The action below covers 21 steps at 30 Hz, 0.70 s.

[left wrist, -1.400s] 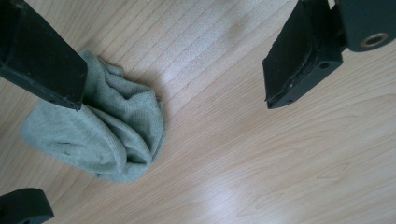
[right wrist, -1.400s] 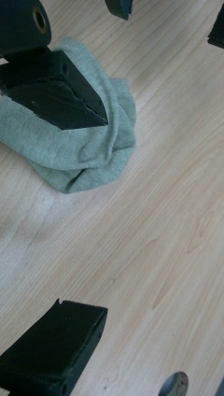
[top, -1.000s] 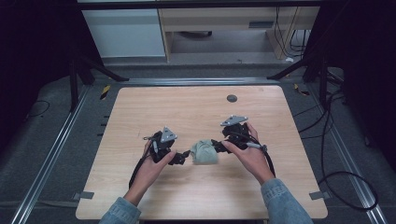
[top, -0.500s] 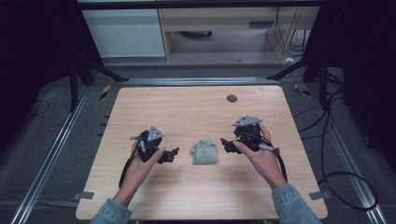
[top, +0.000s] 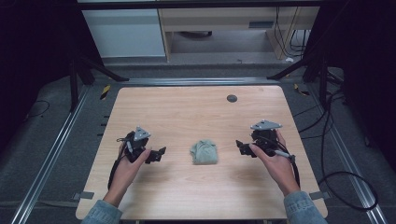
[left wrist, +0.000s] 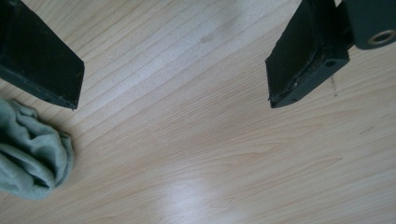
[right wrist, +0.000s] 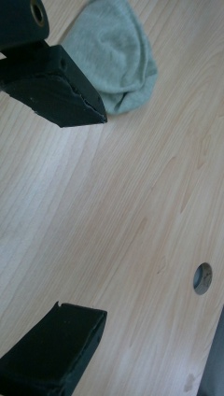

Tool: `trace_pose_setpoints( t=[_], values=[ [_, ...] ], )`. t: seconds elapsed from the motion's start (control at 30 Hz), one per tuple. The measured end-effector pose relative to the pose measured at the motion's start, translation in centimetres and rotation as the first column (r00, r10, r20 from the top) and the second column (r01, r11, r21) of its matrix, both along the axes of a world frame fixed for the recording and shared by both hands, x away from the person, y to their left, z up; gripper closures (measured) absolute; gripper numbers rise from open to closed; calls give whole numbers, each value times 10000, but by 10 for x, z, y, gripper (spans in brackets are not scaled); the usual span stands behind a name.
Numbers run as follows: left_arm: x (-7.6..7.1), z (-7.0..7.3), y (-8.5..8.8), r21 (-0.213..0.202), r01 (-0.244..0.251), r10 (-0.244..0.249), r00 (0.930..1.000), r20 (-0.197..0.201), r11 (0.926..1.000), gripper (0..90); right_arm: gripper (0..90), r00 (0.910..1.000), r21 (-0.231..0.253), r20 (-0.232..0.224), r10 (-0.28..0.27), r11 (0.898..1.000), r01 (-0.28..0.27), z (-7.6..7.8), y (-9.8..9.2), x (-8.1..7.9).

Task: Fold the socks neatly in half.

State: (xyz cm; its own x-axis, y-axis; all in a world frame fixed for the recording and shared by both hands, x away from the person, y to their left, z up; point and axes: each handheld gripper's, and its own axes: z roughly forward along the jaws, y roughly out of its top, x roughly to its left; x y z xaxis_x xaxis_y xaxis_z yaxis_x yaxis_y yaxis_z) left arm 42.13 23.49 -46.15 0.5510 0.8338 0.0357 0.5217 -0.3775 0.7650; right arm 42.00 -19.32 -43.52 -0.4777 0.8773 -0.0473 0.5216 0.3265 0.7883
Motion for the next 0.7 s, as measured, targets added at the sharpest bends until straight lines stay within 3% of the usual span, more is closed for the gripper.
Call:
trace_pose_setpoints(
  t=[0.37,0.7],
  values=[
    [0,-11,13,153,-189,193,9995,-255,9997,35,70,9969,-34,-397,-680,9977,679,-27,-32,-9],
    [1,-20,28,311,-472,486,9977,-472,9984,35,73,9931,85,-860,-792,9967,802,-46,-47,-12]
  ],
)
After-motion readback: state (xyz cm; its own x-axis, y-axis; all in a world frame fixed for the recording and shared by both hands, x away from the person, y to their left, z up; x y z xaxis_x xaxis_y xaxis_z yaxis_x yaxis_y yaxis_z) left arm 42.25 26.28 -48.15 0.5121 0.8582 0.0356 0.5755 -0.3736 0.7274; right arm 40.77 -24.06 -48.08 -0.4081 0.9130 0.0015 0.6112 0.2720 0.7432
